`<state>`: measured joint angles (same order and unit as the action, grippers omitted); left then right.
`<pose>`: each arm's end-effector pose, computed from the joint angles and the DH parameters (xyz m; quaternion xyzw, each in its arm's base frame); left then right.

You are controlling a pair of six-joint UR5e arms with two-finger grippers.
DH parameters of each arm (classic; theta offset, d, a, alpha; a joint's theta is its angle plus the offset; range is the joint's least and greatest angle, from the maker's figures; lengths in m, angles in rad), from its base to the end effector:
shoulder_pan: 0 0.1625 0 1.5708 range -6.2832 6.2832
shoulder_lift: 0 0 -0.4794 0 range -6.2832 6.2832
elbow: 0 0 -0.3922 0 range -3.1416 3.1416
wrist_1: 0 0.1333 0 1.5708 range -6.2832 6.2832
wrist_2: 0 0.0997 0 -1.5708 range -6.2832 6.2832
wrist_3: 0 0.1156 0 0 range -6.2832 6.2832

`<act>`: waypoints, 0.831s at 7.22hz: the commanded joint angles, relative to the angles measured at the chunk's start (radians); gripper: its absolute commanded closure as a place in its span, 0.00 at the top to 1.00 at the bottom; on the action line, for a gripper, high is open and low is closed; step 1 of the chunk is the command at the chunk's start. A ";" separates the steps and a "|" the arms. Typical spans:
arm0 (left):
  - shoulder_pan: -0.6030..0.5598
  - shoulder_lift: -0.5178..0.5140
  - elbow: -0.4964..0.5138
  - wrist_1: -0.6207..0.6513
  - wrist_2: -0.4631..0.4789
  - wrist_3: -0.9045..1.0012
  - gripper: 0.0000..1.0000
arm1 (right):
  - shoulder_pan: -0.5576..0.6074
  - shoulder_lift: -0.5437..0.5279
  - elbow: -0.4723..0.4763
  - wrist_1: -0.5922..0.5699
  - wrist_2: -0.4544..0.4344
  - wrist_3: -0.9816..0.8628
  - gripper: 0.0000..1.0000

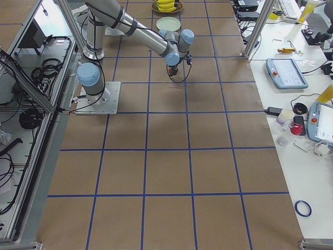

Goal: Collect all strawberries into plate
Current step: 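Close the right gripper on one red strawberry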

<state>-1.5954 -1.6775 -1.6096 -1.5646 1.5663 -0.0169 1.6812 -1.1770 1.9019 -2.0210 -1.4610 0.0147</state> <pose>-0.1466 -0.5183 0.4540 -0.0037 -0.9976 -0.0696 0.0008 0.2048 -0.5229 0.2075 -0.0398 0.9883 0.1398 0.0457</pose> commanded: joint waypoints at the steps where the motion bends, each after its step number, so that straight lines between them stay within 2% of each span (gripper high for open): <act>1: 0.000 0.001 0.000 0.001 0.003 0.000 1.00 | 0.000 -0.009 -0.004 -0.001 0.004 0.010 0.00; 4: 0.014 0.001 -0.001 0.021 0.008 0.047 1.00 | 0.000 -0.058 -0.091 0.022 -0.013 0.011 0.00; 6: 0.101 -0.007 -0.004 0.021 0.006 0.127 1.00 | 0.046 -0.075 -0.203 0.072 0.007 0.011 0.00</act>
<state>-1.5431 -1.6791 -1.6115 -1.5439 1.5733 0.0615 1.6951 -1.2427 1.7639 -1.9847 -1.4615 0.0262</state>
